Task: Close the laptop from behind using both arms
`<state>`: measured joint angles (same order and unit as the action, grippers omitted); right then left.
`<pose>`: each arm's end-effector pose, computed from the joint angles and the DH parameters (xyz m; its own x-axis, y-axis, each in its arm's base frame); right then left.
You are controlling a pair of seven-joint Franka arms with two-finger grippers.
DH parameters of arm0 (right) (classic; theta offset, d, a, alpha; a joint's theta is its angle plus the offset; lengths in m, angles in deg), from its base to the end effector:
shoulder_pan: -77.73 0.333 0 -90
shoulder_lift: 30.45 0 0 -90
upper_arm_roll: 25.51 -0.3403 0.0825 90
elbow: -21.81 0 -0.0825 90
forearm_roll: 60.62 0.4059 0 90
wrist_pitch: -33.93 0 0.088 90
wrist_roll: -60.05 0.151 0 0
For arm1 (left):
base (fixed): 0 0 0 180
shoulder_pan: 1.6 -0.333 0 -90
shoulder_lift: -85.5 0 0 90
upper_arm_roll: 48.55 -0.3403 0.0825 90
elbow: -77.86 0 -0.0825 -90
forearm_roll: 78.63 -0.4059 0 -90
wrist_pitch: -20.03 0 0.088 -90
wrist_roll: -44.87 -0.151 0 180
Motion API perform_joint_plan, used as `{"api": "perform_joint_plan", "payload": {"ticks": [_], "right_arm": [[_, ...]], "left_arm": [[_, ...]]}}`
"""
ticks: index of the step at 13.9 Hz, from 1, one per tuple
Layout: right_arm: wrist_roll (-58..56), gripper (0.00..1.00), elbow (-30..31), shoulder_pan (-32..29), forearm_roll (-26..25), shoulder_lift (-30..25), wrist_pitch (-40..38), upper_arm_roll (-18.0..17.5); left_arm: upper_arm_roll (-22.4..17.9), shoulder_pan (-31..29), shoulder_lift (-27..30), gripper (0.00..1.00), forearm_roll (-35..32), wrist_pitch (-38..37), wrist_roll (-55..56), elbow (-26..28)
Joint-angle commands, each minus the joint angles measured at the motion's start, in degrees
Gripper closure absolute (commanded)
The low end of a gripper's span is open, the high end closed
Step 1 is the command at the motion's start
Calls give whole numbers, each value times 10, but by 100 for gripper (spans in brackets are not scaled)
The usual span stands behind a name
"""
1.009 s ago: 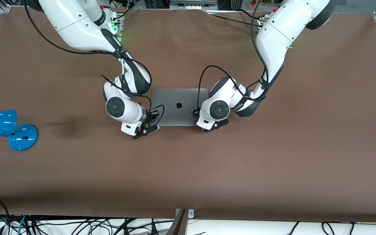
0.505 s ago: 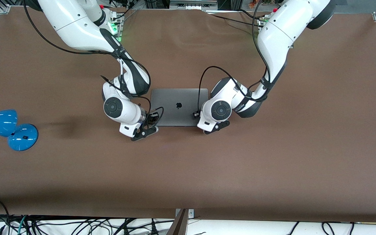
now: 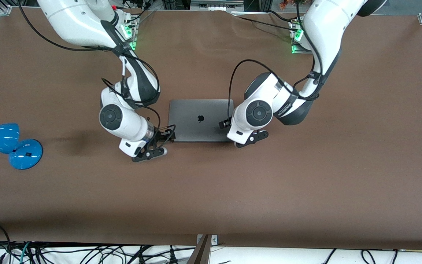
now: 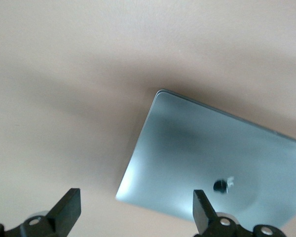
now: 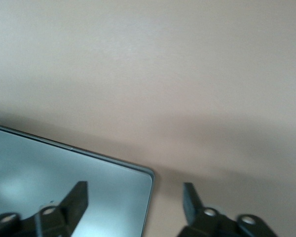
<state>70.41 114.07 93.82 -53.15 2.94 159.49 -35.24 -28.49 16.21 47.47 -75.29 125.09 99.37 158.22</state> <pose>0.6523 0.3117 0.2575 0.9847 0.1693 -0.0415 0.1583 -0.9682 -0.1936 0.5913 -0.4175 0.2872 0.8832 0.3339 -0.3294 0.3500 -0.9367 -0.0109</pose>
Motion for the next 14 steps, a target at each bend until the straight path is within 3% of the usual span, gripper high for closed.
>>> {"api": "perform_joint_plan", "payload": {"ticks": [1,3,8,14], "right_arm": [[61,0,-36,3,-20,-47,-110,16],[61,0,-49,-1,-47,-77,-158,26],[63,0,-48,-5,-51,-158,-231,68],[62,0,-47,-67,-57,-228,-307,74]], "left_arm": [[-3,-19,61,0,-25,-55,-52,15],[0,-45,100,0,-51,-96,-83,16],[2,-120,183,0,-52,-157,-200,24],[0,-179,312,0,-52,-169,-314,114]]}}
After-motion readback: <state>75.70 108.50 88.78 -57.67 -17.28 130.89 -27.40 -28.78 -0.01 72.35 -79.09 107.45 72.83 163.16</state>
